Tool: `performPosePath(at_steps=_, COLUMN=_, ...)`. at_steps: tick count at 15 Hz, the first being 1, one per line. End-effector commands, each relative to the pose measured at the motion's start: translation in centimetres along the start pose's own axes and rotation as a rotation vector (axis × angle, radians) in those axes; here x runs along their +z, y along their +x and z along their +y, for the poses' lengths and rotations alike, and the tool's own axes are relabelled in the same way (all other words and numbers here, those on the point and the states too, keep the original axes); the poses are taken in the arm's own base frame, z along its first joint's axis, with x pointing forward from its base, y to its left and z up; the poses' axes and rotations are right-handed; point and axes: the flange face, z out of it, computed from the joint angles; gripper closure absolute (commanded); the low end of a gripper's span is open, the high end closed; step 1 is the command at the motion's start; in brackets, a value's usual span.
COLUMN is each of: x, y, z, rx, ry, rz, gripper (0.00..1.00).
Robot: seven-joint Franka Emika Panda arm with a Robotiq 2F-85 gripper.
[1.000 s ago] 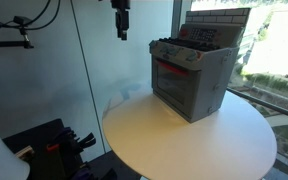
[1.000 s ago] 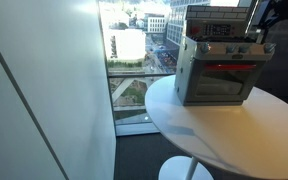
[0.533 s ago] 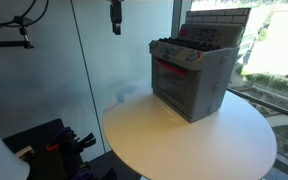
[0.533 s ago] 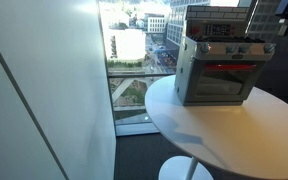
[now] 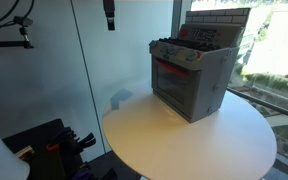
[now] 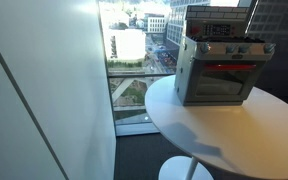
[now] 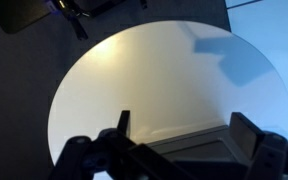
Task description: Turn the left knob anticlockwise
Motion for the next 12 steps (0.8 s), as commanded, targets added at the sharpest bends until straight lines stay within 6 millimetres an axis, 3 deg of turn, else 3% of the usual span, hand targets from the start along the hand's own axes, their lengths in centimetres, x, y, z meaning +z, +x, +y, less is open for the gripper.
performPosePath(at_steps=1, x=-1.0, y=-1.4, z=2.7, rx=0.017, ry=0.012, rz=-0.002, gripper=0.00)
performPosePath(at_steps=6, x=-1.5, y=-2.1, z=5.0, rx=-0.016, ry=0.001, rz=-0.027, gripper=0.00)
performPosePath(at_steps=7, x=-1.2, y=-1.5, z=3.9, rx=0.003, ry=-0.010, rz=-0.016, gripper=0.00)
performPosePath(at_steps=12, x=-1.0, y=-1.5, z=3.9, rx=-0.001, ry=-0.015, rz=-0.020, gripper=0.00)
